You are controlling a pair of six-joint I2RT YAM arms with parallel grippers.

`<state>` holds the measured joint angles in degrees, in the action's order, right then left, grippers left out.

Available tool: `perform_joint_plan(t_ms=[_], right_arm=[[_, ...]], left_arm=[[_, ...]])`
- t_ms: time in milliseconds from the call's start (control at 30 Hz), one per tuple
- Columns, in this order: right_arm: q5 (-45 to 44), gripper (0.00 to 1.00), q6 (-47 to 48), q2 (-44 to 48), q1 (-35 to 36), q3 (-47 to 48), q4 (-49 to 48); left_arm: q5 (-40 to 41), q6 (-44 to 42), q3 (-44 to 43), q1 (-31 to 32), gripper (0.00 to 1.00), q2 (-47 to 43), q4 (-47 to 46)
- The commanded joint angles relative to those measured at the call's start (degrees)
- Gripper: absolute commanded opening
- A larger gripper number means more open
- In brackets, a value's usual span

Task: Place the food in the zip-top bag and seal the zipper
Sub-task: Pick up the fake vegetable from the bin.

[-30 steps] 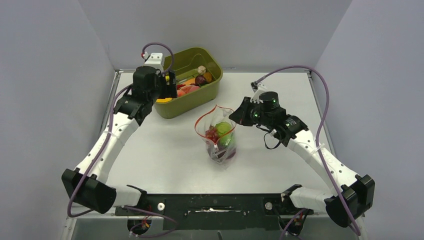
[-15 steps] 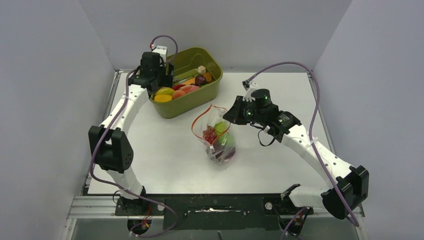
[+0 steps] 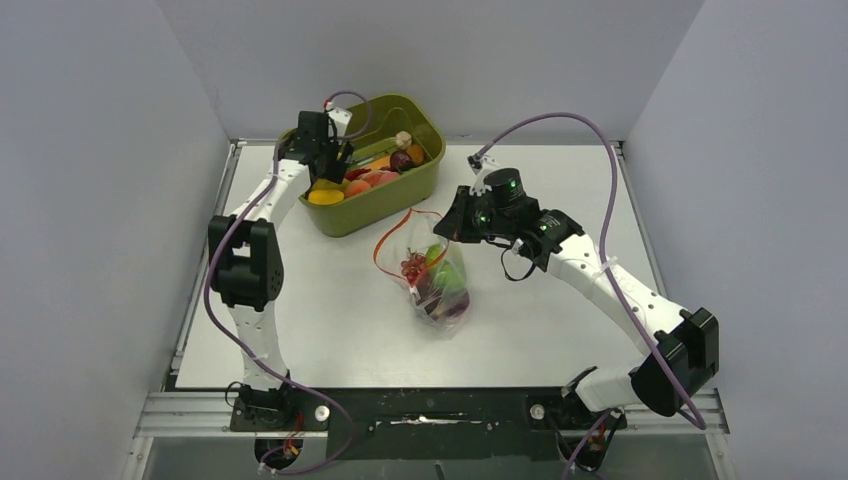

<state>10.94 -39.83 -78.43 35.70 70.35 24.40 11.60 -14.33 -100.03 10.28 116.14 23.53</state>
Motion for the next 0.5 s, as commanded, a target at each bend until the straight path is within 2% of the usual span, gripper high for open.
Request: perform_joint_plan(t_ms=[0,467], right_arm=[[-0.2,0.0,0.2,-0.1,0.4,3.9,-0.8],[-1.5,0.0,0.5,-1.3,0.2,5.1,-0.2]], left_arm=[[-0.5,-4.6,-4.4,-0.6,0.77,1.1,-4.6],[-1.9,-5.4,-8.7,-3.0,0.75,6.7,-1.3]])
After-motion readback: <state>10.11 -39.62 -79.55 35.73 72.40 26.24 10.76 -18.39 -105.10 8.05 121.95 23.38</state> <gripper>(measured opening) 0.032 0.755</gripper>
